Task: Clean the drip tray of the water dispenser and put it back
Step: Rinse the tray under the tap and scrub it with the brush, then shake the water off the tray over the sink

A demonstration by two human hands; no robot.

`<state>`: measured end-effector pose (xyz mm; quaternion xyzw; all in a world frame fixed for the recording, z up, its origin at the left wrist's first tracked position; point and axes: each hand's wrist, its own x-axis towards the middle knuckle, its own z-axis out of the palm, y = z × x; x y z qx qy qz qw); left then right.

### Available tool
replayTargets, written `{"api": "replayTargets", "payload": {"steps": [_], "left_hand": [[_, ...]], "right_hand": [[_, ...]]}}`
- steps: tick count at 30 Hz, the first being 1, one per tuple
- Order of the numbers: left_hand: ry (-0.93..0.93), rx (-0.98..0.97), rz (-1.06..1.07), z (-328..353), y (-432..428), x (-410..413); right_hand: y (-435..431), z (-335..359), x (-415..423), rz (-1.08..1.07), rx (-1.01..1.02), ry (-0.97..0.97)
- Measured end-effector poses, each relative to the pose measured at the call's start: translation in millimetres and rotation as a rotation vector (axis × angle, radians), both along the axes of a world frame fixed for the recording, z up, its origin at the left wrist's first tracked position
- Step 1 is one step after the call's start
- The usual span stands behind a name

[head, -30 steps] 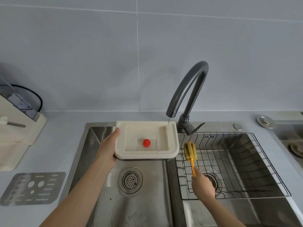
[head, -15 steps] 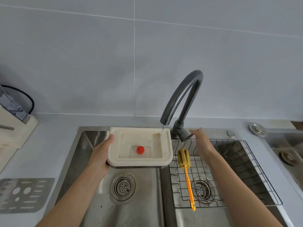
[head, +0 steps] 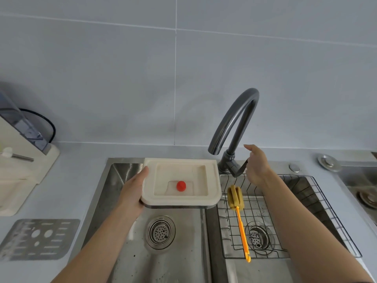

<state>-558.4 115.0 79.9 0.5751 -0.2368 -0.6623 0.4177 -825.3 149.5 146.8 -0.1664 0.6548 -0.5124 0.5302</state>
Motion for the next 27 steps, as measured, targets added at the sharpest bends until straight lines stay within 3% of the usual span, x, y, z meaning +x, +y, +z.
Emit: {"api": "replayTargets", "payload": {"steps": [2, 4, 7, 10, 12, 23, 27], "left_hand": [[-0.003, 0.003, -0.011, 0, 2, 3], [0.000, 0.019, -0.029, 2, 3, 8], [-0.019, 0.030, -0.039, 3, 7, 19], [-0.045, 0.027, -0.053, 5, 12, 30], [-0.059, 0.037, -0.082, 7, 16, 39], [-0.145, 0.090, -0.197, 1, 41, 82], [-0.272, 0.078, -0.298, 1, 45, 86]], "right_hand": [[10, -10, 4, 0.089, 0.043, 0.249], [22, -24, 23, 0.188, 0.048, 0.365], [52, -50, 59, 0.279, -0.024, 0.243], [72, -65, 85, 0.205, -0.118, -0.003], [80, -72, 97, 0.183, -0.124, -0.047], [115, -98, 135, 0.174, 0.000, -0.328], [125, -105, 146, 0.140, 0.082, -0.418]]}}
